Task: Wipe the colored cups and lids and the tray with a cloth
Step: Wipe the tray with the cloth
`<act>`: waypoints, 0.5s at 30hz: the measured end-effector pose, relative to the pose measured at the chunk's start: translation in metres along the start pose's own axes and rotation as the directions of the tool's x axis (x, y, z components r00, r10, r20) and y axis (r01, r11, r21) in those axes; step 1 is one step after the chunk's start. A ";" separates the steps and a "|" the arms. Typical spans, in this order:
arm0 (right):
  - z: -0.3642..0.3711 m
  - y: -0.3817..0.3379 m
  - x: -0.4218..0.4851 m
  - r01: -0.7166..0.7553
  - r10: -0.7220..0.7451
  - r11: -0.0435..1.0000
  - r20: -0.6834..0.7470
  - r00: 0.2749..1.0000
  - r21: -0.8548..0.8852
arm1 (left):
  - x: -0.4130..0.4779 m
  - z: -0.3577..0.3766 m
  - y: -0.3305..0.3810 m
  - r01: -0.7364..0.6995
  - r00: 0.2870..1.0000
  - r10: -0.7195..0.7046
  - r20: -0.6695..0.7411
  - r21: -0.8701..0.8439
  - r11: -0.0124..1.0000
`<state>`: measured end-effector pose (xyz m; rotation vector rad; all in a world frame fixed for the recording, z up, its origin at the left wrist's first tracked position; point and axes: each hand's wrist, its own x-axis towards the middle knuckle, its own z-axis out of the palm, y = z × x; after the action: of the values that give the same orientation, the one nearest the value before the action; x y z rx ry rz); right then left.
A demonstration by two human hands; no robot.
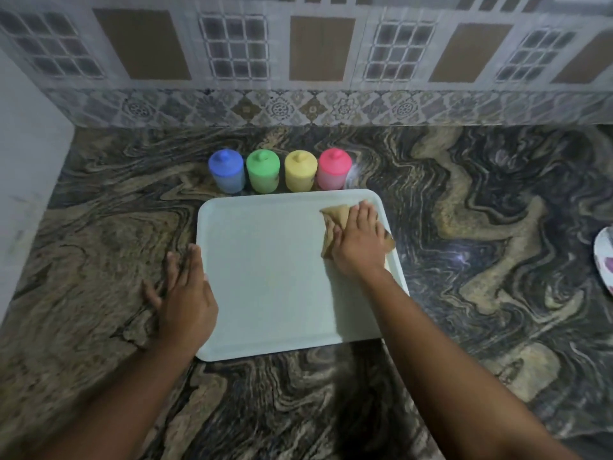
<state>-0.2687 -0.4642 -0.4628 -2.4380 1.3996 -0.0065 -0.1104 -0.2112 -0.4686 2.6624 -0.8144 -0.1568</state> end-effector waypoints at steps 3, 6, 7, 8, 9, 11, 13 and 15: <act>0.004 -0.038 0.016 -0.008 0.009 1.000 0.015 1.000 -0.028 | -0.001 0.000 0.000 0.005 1.000 -0.005 0.003 0.010 1.000; 0.016 -0.059 -0.022 0.365 -0.362 0.930 0.083 0.929 -0.032 | 0.001 0.000 0.002 0.027 1.000 -0.027 -0.005 0.007 1.000; 0.018 -0.054 -0.039 0.481 -0.478 0.877 0.112 0.871 0.002 | 0.001 0.000 0.003 0.045 0.999 -0.045 -0.005 -0.006 0.999; 0.018 -0.044 -0.052 0.557 -0.558 0.829 0.124 0.821 0.041 | 0.001 0.000 0.003 0.060 0.998 -0.061 -0.006 -0.020 0.998; 0.017 -0.030 -0.062 0.582 -0.586 0.810 0.127 0.801 0.064 | 0.001 0.000 0.003 0.068 0.998 -0.069 -0.010 -0.032 0.997; 0.012 0.001 -0.074 0.493 -0.495 0.869 0.104 0.863 0.047 | 0.001 0.000 0.001 0.073 0.997 -0.073 -0.015 -0.048 0.996; 0.004 0.021 -0.066 0.300 -0.301 0.954 0.026 0.953 0.022 | 0.001 0.002 0.002 0.071 0.997 -0.071 -0.008 -0.046 0.996; 0.002 0.015 -0.044 0.132 -0.132 0.991 0.016 0.991 0.020 | 0.001 0.004 0.002 0.070 0.998 -0.070 -0.001 -0.034 0.997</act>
<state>-0.3033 -0.4335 -0.4622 -2.5042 1.2234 -0.0301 -0.1113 -0.2147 -0.4714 2.6598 -0.7122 -0.1830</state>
